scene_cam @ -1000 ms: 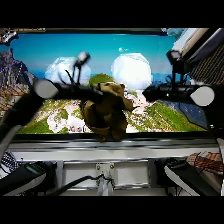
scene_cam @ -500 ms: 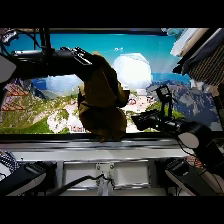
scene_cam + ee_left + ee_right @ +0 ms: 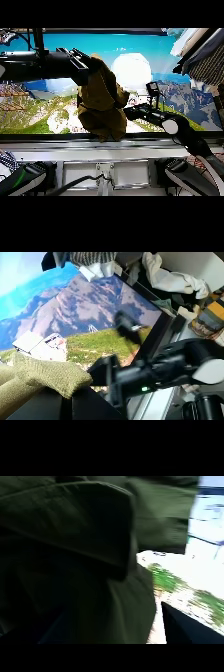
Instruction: Fold the clothes and pants, and hang the long-sleeved shirts on hangers.
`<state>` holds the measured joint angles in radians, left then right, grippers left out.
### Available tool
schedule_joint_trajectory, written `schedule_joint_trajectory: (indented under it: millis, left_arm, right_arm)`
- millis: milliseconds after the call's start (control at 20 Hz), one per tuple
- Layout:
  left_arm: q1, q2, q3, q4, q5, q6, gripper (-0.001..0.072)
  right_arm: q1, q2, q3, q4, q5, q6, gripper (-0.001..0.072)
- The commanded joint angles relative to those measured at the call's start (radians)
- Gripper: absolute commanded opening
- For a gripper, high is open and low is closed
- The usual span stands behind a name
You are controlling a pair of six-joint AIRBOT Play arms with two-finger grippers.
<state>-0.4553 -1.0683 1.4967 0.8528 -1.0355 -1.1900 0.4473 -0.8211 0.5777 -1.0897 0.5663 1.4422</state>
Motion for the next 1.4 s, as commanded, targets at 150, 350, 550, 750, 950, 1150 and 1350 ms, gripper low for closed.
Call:
schedule_joint_trajectory:
  millis: [150, 350, 550, 750, 950, 1150, 1350]
  left_arm:
    - [0.001, 0.005, 0.001, 0.0, -0.013, 0.0, 0.0021]
    - [0.006, 0.005, 0.001, 0.0, -0.017, 0.0, 0.0022]
    - [0.076, 0.008, 0.004, -0.008, -0.016, 0.0, 0.0021]
    - [0.133, 0.009, 0.11, -0.208, 0.009, 0.099, 0.0022]
    - [0.132, 0.019, 0.307, -0.457, 0.018, 0.277, 0.0022]
    - [0.133, 0.088, 0.352, -0.4, 0.041, 0.368, 0.0022]
    - [0.133, 0.071, 0.352, -0.055, 0.131, 0.258, 0.0022]
  right_arm:
    - [-0.003, -0.219, 0.087, 0.199, -0.192, -0.207, 0.0629]
    - [0.006, -0.326, 0.22, 0.236, -0.22, -0.208, 0.0033]
    - [0.008, -0.192, 0.366, 0.105, -0.222, -0.206, 0.0027]
    - [0.008, -0.025, 0.66, -0.086, -0.229, -0.206, 0.0026]
    - [0.008, 0.035, 0.995, -0.229, -0.08, -0.203, 0.0027]
    - [0.008, 0.04, 1.236, -0.396, 0.24, -0.16, 0.0027]
    - [0.008, 0.021, 1.262, -0.447, 0.646, -0.144, 0.0027]
